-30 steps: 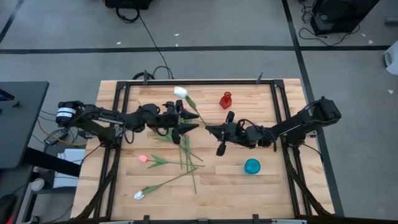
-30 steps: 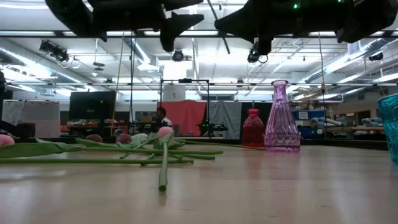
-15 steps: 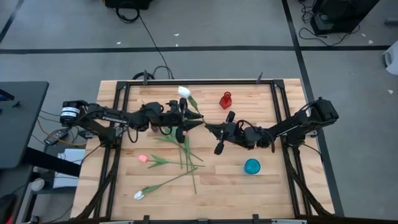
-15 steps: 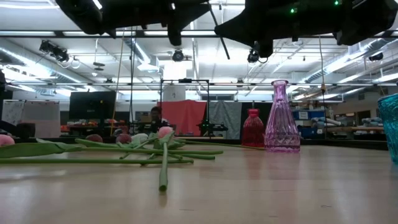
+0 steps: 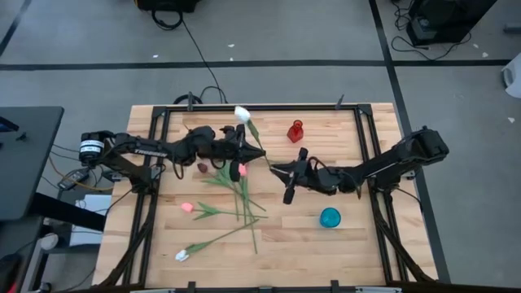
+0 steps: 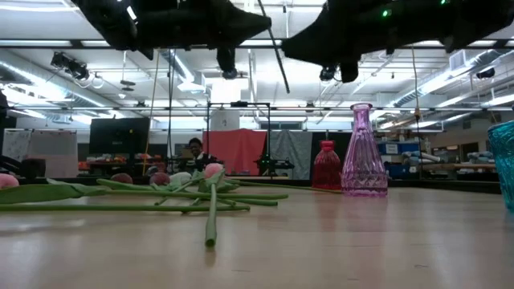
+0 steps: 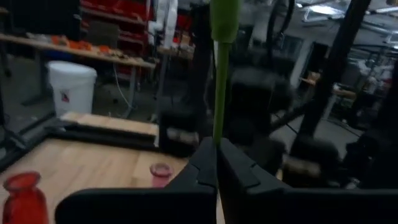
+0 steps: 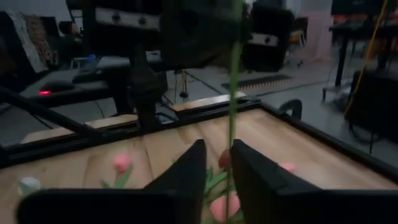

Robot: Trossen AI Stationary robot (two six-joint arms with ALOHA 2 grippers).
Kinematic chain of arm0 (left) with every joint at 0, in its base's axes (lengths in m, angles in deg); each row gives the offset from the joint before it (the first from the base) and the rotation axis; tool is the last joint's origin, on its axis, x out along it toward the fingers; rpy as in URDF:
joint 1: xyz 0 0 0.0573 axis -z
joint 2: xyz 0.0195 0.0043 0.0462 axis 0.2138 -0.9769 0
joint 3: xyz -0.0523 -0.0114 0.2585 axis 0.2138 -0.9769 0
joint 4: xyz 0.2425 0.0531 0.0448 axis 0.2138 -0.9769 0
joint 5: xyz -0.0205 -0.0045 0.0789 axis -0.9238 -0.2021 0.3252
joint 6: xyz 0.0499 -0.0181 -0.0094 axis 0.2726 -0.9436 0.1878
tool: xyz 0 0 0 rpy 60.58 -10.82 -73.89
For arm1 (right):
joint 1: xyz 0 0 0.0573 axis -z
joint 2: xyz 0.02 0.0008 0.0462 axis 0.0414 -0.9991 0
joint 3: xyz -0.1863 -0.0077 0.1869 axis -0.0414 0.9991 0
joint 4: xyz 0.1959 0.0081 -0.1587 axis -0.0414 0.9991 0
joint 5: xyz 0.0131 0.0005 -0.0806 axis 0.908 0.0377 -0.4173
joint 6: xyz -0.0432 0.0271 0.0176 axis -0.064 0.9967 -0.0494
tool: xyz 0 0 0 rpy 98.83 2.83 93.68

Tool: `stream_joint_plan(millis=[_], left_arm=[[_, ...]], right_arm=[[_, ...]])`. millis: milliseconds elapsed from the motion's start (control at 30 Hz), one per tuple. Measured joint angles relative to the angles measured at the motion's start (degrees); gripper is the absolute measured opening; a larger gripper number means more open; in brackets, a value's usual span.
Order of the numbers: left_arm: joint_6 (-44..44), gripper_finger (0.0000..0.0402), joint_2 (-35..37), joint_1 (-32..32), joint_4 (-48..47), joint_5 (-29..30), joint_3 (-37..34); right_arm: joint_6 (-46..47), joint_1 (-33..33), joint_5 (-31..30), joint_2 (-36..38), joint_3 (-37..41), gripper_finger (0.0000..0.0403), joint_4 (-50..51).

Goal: Sort flowers into vase by color
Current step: Put the center white tulip into the pink vase

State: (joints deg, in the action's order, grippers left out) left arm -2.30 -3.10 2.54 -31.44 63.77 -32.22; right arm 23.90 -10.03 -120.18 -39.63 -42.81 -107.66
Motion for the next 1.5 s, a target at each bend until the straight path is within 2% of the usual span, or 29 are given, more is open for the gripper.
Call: stream_joint_plan(millis=[100, 267, 467, 800, 967, 1200, 1367, 1500], left_arm=[[-0.2, 0.0002, 0.0, -0.4, -2.6, -3.6, 0.4], [3.4, 0.0001, -1.2, -0.3, -17.7, -6.0, 5.7], [6.2, 0.0001, -5.7, -0.2, -25.0, -6.6, 11.3], [7.3, 0.0001, -8.5, 0.4, -23.6, -7.0, 12.3], [8.0, 0.0001, -8.6, 0.5, -23.2, -7.2, 12.3], [7.9, 0.0009, -8.6, 0.5, -23.2, -7.2, 12.3], [7.8, 0.0027, -8.5, 0.5, -22.7, -6.8, 12.3], [7.7, 0.0077, -7.5, 0.2, -22.3, -6.5, 12.3]], right_arm=[[2.7, 0.2, -0.1, 4.0, 0.0, 0.0131, 7.3], [2.7, 0.7, 1.1, 7.6, -0.4, 0.0168, 7.2], [2.3, 3.0, 8.4, 5.5, -3.7, 0.0167, 7.6], [-0.9, 4.7, 7.4, 5.1, -4.4, 0.0163, 9.8], [-1.8, 4.8, 7.5, 5.1, -4.4, 0.0131, 9.8], [-1.7, 4.7, 7.7, 5.1, -4.4, 0.0018, 9.8], [-0.3, 4.8, 7.9, 5.3, -4.4, 0.0019, 10.3], [1.0, 4.7, 7.8, 7.9, -4.4, 0.0008, 16.8]])
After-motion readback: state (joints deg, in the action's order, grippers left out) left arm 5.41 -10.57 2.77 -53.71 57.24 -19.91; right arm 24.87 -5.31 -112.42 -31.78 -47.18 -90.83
